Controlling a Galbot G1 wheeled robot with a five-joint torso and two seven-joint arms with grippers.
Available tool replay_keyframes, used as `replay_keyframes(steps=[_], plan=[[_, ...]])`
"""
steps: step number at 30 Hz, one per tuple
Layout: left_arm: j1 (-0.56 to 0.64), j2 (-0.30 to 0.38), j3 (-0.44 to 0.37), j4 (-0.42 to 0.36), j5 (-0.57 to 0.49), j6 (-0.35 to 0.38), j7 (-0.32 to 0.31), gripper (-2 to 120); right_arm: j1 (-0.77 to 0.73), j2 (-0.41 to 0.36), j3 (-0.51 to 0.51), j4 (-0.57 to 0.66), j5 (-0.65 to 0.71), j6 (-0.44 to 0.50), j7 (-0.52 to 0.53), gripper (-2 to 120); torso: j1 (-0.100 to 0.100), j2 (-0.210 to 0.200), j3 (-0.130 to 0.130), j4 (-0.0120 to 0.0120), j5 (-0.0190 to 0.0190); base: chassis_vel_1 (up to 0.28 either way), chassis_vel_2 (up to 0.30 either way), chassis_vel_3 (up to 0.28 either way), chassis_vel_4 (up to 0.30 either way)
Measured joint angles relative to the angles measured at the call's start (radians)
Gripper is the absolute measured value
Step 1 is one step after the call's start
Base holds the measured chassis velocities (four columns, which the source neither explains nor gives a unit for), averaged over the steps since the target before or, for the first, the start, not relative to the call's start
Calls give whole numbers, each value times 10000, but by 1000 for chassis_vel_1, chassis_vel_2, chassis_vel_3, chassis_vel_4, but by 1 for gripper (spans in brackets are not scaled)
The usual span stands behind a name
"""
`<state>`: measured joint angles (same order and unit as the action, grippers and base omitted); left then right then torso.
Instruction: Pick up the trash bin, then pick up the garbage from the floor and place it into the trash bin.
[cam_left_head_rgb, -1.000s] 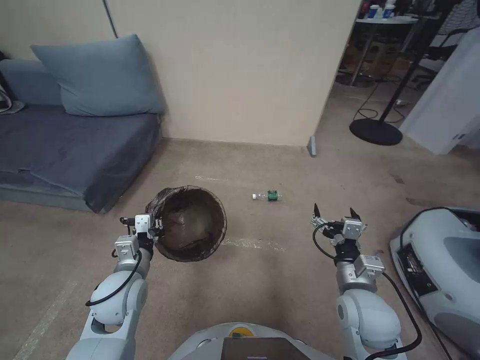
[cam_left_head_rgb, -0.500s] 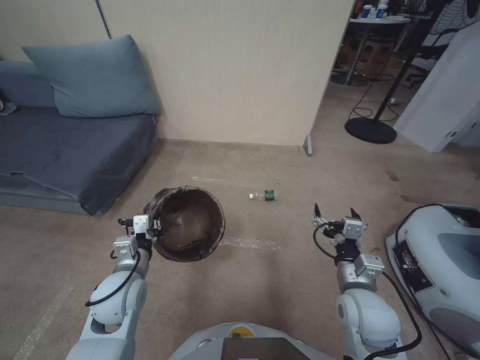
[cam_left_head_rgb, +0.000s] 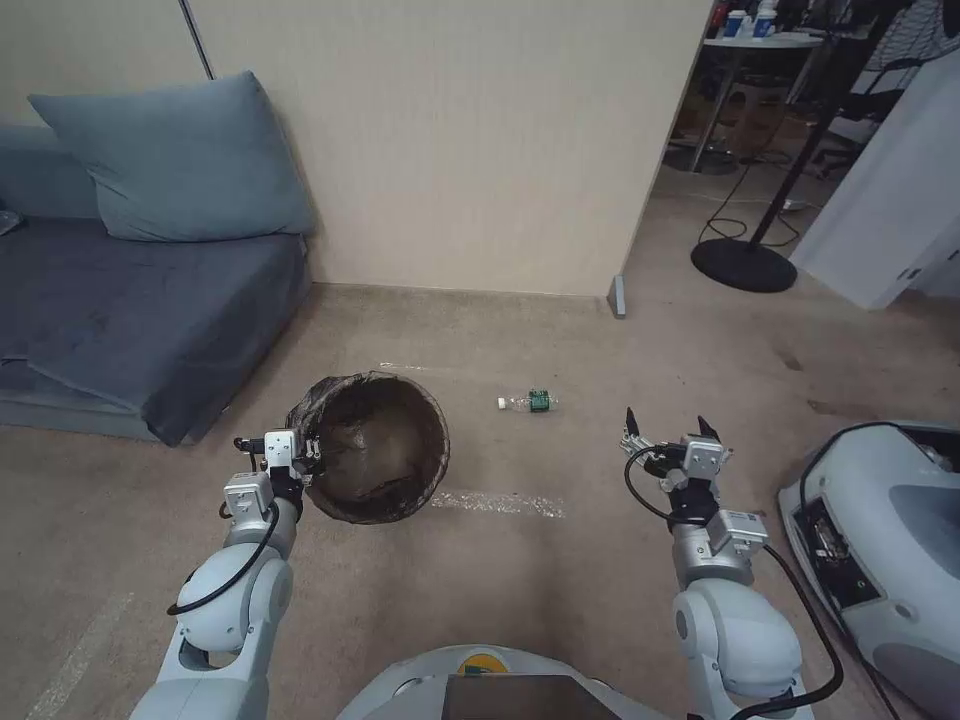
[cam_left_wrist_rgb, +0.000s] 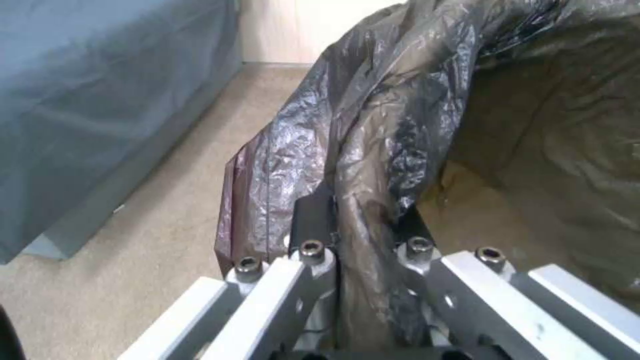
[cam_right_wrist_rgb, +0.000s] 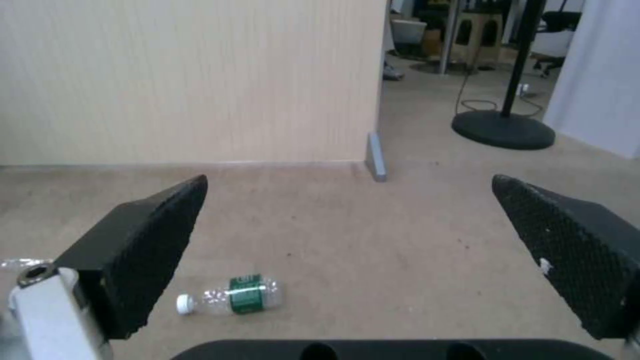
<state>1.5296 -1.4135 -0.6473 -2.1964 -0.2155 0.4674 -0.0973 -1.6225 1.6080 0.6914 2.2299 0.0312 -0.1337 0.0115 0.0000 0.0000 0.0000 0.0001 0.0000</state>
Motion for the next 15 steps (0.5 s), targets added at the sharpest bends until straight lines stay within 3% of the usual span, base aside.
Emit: replay_keyframes(steps=[15], plan=[[8, 2, 18, 4, -5, -92, 59, 5, -32, 1, -58, -7, -56, 29, 5, 100, 0, 0, 0, 0, 0, -93, 84, 87, -85]])
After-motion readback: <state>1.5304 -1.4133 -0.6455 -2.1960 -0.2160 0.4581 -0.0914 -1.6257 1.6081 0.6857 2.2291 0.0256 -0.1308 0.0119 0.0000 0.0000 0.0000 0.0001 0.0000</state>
